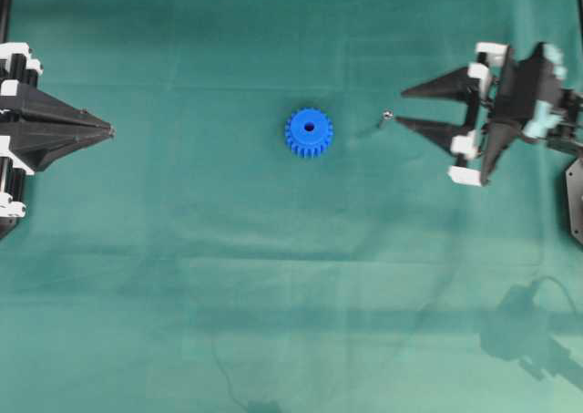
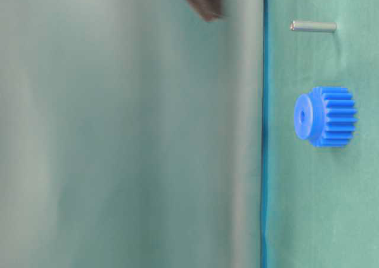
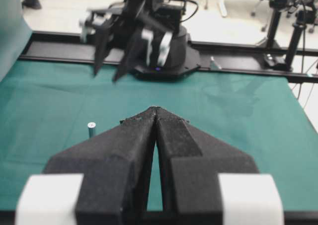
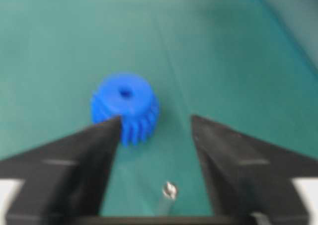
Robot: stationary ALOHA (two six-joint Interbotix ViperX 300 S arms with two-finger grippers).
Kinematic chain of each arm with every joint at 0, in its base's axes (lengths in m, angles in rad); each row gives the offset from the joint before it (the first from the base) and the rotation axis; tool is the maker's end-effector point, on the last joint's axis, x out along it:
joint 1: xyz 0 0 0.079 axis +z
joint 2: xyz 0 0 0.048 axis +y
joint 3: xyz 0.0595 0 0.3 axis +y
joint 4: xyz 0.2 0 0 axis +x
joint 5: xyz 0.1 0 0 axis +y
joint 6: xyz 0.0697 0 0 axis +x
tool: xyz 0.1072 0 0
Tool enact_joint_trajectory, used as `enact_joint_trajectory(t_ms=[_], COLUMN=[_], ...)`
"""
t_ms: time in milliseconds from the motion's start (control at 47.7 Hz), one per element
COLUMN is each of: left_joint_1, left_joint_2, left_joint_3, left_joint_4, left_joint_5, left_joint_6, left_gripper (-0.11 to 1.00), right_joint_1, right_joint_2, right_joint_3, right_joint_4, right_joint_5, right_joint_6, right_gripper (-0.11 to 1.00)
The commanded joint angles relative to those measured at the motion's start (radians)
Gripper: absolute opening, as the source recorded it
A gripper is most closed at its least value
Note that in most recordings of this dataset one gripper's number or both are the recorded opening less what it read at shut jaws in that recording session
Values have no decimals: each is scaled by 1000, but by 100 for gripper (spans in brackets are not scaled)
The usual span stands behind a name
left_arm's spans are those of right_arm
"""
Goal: Insert the shaft placed at a random location into the center hole of the small gear at another random location.
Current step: 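Move the right gripper open toward the silver shaft beside the gear, then close the right gripper on the silver shaft and lift it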
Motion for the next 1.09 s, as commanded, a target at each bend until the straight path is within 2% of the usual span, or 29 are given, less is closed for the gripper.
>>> enact_joint_trajectory(t_ms=[0,42,147,252,566,629,671,838,1069], left_joint_1=[3,3,5,5,5,5,5,5,5], left_joint_2=[6,5,6,8,5,6,5,5,5], left_joint_3=[-8,-8,-5,0,8,11,12,12,14], left_joint_4=[-2,-2,-2,-2,-2,-2,-2,-2,-2], left_joint_5=[-5,-6,-6,-6,-6,-6,-5,-5,-3], left_joint_6=[0,-2,0,0,0,-2,-2,-2,-3], left_gripper=[0,0,0,0,0,0,0,0,0], right_joint_1=[-5,-8,-17,-18,-14,-9,-8,0,0], right_joint_2=[91,127,210,282,348,348,348,348,344], right_joint_3=[-23,-26,-29,-31,-40,-40,-38,-40,-41], right_joint_4=[12,26,66,92,89,81,78,77,78], right_joint_5=[-67,-97,-156,-193,-198,-196,-196,-198,-201], right_joint_6=[-2,0,-2,0,2,0,0,0,2], right_gripper=[72,78,69,71,68,63,55,16,15])
